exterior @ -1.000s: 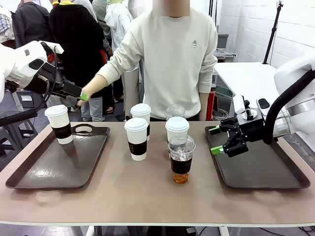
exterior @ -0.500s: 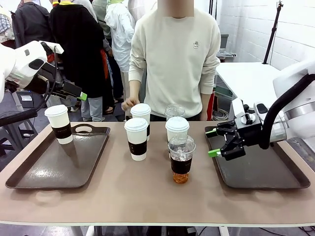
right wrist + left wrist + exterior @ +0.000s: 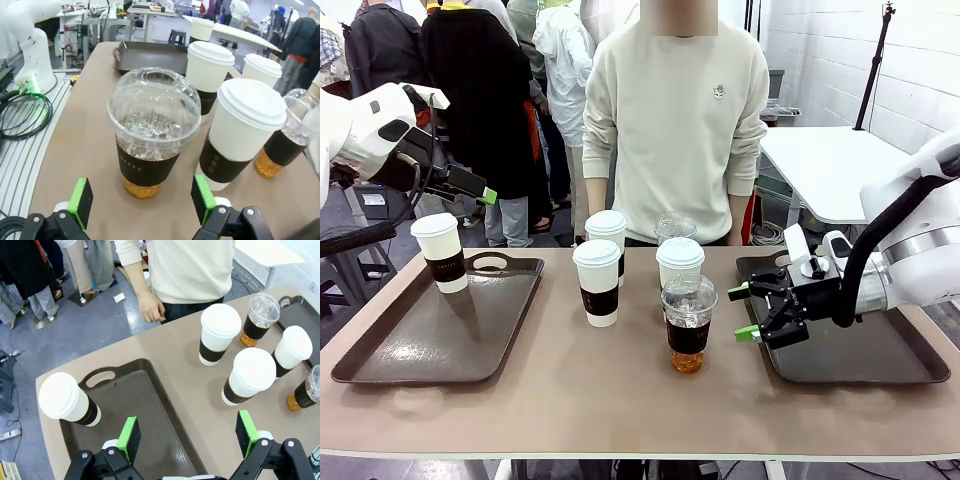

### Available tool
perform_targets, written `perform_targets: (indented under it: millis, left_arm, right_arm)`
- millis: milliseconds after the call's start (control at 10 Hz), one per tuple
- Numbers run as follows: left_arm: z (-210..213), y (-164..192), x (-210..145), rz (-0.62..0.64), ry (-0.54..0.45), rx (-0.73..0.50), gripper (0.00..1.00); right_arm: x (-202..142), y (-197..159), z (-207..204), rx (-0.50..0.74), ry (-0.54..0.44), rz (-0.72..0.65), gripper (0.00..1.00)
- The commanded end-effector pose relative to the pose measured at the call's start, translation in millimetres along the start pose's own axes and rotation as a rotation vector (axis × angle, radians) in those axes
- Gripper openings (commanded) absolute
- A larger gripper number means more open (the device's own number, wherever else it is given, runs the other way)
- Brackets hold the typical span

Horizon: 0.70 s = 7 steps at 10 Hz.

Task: Distribute the coffee onto the tray.
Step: Pick up one iced Americano and place it on the right Handle tray.

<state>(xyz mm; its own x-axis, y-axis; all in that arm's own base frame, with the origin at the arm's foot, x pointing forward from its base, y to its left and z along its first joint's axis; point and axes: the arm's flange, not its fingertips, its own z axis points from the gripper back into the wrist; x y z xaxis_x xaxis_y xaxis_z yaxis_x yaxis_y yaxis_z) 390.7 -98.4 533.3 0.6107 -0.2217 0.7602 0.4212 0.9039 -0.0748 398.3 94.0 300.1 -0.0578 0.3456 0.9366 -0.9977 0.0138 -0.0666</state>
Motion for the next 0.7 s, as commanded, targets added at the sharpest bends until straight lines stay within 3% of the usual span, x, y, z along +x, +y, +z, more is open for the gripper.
perform_targets:
  millis: [0,600]
  left_arm:
    - [0.5,1.2,-0.3,0.010,0.004,0.000,1.00]
    - [0.5,1.2,-0.3,0.010,0.004,0.000,1.00]
  right_arm:
    - [-3.1,-10.4,-9.3,-0.019,-0.046,0.015,1.00]
    - [-25.0,-22.8,-36.0,0.037,-0.131,-0.029,1.00]
